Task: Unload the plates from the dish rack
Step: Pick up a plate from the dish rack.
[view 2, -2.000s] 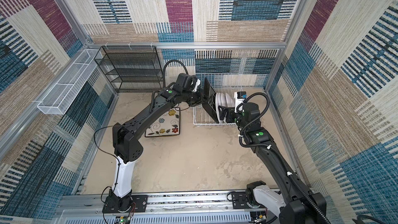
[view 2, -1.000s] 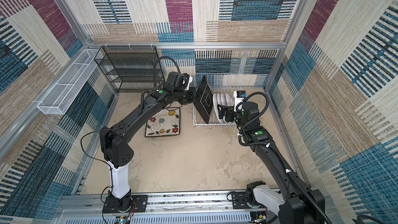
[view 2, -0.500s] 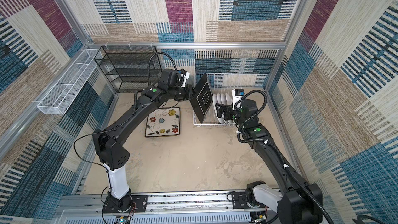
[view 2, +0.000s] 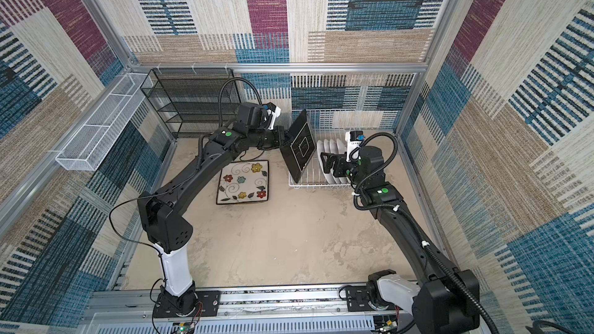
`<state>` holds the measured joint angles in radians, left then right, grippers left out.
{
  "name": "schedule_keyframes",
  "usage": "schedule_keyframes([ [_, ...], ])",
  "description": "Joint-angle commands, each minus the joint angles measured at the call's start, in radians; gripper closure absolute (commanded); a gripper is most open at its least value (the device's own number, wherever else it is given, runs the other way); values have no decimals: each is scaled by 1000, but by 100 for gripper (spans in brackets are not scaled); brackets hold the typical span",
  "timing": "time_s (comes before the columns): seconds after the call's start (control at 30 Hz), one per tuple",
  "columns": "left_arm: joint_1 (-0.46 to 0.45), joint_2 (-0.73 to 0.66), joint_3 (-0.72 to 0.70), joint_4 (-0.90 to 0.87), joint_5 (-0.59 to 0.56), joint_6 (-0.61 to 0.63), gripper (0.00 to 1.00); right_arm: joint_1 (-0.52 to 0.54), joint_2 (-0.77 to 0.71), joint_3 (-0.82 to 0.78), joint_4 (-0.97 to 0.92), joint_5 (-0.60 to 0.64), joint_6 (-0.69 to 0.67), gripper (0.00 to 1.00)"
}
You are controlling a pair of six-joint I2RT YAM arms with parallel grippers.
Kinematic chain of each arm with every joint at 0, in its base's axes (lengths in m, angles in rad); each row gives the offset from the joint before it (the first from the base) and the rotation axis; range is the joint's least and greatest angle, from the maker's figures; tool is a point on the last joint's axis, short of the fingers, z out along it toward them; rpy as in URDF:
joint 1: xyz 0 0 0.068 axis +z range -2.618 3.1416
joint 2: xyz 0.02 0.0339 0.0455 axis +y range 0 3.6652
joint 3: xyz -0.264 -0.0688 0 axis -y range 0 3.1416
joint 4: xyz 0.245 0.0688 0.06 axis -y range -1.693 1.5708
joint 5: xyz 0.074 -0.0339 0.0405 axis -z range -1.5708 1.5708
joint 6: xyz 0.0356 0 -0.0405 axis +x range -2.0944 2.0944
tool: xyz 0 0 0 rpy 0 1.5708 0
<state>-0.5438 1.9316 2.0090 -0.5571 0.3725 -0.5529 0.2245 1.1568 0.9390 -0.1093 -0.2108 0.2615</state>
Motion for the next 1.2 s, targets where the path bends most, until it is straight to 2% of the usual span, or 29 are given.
schedule_keyframes([
  [0.0, 8, -16, 25, 169, 25, 44, 100, -1, 9, 10, 26, -23, 21, 0],
  [0.6, 23, -43, 95, 158, 43, 236, 100, -28, 59, 59, 16, -103, 82, 0],
  [0.77, 21, -111, 21, 210, 43, 343, 100, -44, 90, 87, 12, -149, 114, 0],
  [1.17, 22, -286, -174, 282, -69, 611, 100, -91, 236, 225, -61, -338, 219, 0],
])
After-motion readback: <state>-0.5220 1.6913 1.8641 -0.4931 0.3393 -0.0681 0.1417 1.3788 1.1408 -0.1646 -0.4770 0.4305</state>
